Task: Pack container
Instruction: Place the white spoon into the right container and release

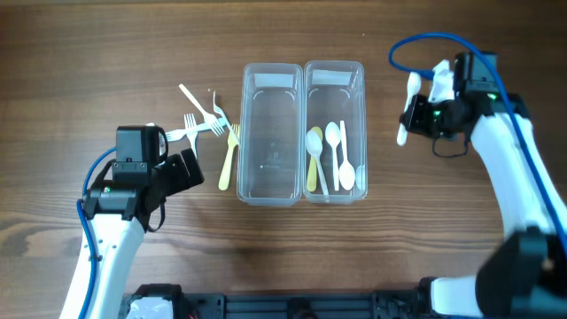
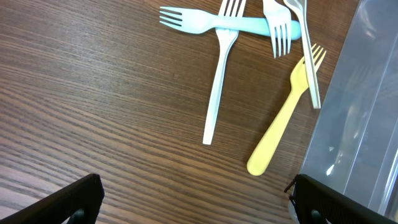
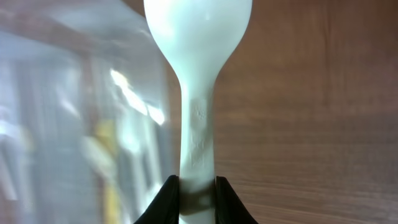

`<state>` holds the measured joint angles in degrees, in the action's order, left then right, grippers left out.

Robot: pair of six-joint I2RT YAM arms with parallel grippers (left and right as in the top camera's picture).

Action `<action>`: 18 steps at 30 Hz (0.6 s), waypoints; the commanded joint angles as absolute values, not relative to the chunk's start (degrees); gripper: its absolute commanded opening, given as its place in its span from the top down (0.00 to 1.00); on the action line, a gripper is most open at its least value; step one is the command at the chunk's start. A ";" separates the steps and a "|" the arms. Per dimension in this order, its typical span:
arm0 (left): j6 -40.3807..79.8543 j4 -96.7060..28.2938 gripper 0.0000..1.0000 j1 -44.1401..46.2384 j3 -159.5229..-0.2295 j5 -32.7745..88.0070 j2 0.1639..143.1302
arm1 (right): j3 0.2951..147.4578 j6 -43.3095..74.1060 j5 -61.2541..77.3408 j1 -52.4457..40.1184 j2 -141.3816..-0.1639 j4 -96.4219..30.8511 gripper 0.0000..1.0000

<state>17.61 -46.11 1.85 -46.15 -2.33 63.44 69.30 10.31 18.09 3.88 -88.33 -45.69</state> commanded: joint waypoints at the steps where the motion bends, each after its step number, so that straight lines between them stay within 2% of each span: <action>1: 16.71 -45.93 0.00 1.52 -47.33 -3.09 63.40 | 70.19 12.49 23.00 -0.47 -79.66 -46.17 0.96; 4: 16.71 -45.93 0.00 1.52 -47.33 -3.09 63.40 | 70.02 14.46 22.68 -8.19 -77.71 -46.48 0.96; 7: 16.71 -45.91 0.00 1.52 -47.33 -3.09 63.40 | 66.81 22.06 15.99 -17.56 -82.06 -40.71 0.96; 12: 16.69 -45.91 0.00 1.52 -47.33 -3.09 63.40 | 66.28 22.87 14.98 -23.55 -94.54 -34.72 0.94; 13: 16.71 -45.91 0.00 1.52 -47.33 -3.09 63.40 | 66.30 22.90 15.00 -23.62 -94.80 -34.26 0.90; 16: 16.69 -45.93 0.00 1.52 -47.33 -3.09 63.40 | 68.31 20.64 15.00 -23.33 -91.90 -33.95 0.66; 17: 16.71 -45.93 0.00 1.52 -47.33 -3.09 63.40 | 69.36 18.76 14.98 -23.18 -89.60 -34.15 0.46; 18: 16.71 -45.93 0.00 1.52 -47.33 -3.09 63.40 | 69.78 17.91 14.96 -23.00 -87.72 -34.15 0.40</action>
